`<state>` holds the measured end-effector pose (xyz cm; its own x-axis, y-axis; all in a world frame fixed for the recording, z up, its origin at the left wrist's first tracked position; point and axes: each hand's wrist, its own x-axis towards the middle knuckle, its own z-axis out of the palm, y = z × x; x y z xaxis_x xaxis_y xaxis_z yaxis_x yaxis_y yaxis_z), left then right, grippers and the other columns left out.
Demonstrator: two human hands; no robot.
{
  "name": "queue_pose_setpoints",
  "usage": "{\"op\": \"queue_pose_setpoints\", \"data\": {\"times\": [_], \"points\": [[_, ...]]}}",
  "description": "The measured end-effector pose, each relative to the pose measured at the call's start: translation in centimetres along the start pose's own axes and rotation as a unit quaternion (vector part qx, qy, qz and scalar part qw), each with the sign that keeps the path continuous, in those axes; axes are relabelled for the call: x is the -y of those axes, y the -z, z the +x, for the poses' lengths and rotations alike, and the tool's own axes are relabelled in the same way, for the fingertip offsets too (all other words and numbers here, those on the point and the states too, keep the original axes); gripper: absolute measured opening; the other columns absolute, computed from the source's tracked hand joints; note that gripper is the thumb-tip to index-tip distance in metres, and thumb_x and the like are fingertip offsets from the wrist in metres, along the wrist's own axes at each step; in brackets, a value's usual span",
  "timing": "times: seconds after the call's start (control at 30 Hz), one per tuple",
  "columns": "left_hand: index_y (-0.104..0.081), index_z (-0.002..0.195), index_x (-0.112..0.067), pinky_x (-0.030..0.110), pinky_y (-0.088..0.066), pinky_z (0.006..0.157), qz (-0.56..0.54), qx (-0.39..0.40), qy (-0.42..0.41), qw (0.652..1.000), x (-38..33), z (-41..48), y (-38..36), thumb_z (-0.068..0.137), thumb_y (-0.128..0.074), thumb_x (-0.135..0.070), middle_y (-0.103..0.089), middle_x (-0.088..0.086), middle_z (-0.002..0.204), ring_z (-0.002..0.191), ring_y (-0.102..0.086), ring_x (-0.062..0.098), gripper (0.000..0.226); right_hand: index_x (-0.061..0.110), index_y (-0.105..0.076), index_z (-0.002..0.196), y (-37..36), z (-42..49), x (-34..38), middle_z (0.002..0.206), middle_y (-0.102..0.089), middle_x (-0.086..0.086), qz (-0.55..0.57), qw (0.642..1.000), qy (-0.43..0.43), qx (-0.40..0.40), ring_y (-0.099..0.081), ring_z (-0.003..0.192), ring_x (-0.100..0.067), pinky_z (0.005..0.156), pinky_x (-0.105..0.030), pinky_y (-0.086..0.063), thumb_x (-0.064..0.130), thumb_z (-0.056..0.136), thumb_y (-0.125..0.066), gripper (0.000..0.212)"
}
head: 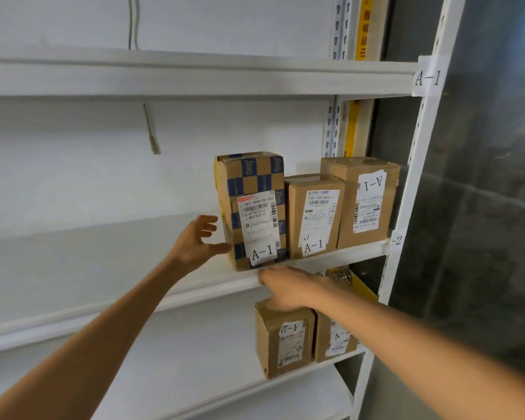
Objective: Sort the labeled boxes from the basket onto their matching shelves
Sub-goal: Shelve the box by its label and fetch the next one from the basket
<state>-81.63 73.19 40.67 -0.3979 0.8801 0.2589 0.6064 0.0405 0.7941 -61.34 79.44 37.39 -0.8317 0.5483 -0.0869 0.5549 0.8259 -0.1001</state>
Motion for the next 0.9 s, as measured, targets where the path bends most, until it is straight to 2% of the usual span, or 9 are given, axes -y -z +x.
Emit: {"op": "queue_pose_setpoints", "data": {"times": [0.07,0.1,0.23,0.37,0.47,0.57,0.67,0.8,0.9], "points": [[-0.058,0.114,-0.021,0.012,-0.046,0.067,0.092,0.033,-0.015,0.995,1.6,-2.0,1.8,0.074,-0.081,-0.025,-0.062,-0.006,0.099,0.088,-0.061,0.010,0.046,0.014,-0.052,0.119,-0.3,1.6,2.1,0.107,-0.056,-0.002,-0.001,1.000,0.018,0.026,-0.056,0.090,-0.018,0.065,-0.029,-0.046,0.023,0.087,-0.061,0.034],[-0.061,0.106,-0.023,0.012,-0.047,0.065,0.128,0.043,-0.014,0.991,2.7,-3.2,2.7,0.074,-0.081,-0.024,-0.064,-0.007,0.091,0.081,-0.063,0.010,0.038,0.013,-0.051,0.124,-0.6,2.4,3.4,0.113,-0.055,-0.004,-0.004,0.998,0.029,0.048,-0.056,0.096,-0.021,0.070,-0.031,-0.047,0.026,0.088,-0.062,0.040],[-0.059,0.084,-0.034,0.028,-0.052,0.072,0.226,0.031,0.083,0.970,6.5,-8.6,6.8,0.070,-0.079,-0.028,-0.065,-0.013,0.080,0.074,-0.062,0.009,0.026,0.006,-0.053,0.126,-2.6,5.9,10.1,0.123,-0.059,-0.012,-0.035,0.987,0.095,0.125,-0.058,0.106,-0.029,0.087,-0.042,-0.052,0.028,0.086,-0.065,0.047],[-0.060,0.085,-0.031,0.032,-0.054,0.077,0.258,-0.013,0.203,0.945,10.6,-15.5,11.3,0.069,-0.077,-0.031,-0.065,-0.013,0.081,0.079,-0.064,0.013,0.024,0.004,-0.055,0.125,-3.6,8.8,17.7,0.122,-0.060,-0.015,-0.064,0.971,0.196,0.118,-0.059,0.107,-0.032,0.090,-0.042,-0.052,0.029,0.085,-0.063,0.047],[-0.061,0.096,-0.027,0.034,-0.053,0.080,0.302,-0.047,0.303,0.903,12.5,-22.5,14.3,0.072,-0.076,-0.030,-0.066,-0.009,0.090,0.084,-0.063,0.015,0.029,0.002,-0.056,0.124,-4.1,9.6,23.8,0.120,-0.061,-0.016,-0.074,0.949,0.285,0.111,-0.060,0.105,-0.033,0.089,-0.043,-0.052,0.028,0.085,-0.062,0.047],[-0.059,0.104,-0.026,0.028,-0.048,0.072,0.323,-0.078,0.393,0.857,12.6,-30.1,15.8,0.073,-0.076,-0.029,-0.063,-0.009,0.093,0.085,-0.059,0.013,0.035,0.007,-0.053,0.126,-5.2,8.8,29.7,0.122,-0.057,-0.013,-0.074,0.920,0.368,0.114,-0.057,0.105,-0.031,0.089,-0.041,-0.051,0.030,0.084,-0.063,0.049],[-0.060,0.096,-0.030,0.023,-0.044,0.062,0.318,-0.156,0.473,0.807,11.4,-37.6,15.7,0.068,-0.076,-0.031,-0.058,-0.013,0.085,0.077,-0.057,0.011,0.032,0.008,-0.053,0.123,-7.1,6.4,35.0,0.120,-0.057,-0.012,-0.071,0.877,0.458,0.124,-0.056,0.102,-0.029,0.086,-0.040,-0.050,0.029,0.084,-0.063,0.045],[-0.062,0.099,-0.029,0.027,-0.051,0.074,0.295,-0.226,0.560,0.740,8.7,-46.9,13.4,0.066,-0.076,-0.030,-0.065,-0.007,0.096,0.091,-0.062,0.017,0.035,0.012,-0.052,0.119,-9.7,1.1,40.2,0.119,-0.055,-0.010,-0.076,0.808,0.564,0.150,-0.055,0.100,-0.026,0.085,-0.041,-0.051,0.030,0.085,-0.062,0.039],[-0.061,0.095,-0.025,0.026,-0.050,0.070,0.245,-0.276,0.608,0.703,5.7,-54.1,9.1,0.070,-0.077,-0.029,-0.068,-0.003,0.097,0.086,-0.062,0.015,0.030,0.008,-0.054,0.118,-12.0,-4.7,42.8,0.118,-0.057,-0.013,-0.102,0.744,0.643,0.152,-0.057,0.105,-0.030,0.085,-0.038,-0.052,0.025,0.083,-0.060,0.040]]}}
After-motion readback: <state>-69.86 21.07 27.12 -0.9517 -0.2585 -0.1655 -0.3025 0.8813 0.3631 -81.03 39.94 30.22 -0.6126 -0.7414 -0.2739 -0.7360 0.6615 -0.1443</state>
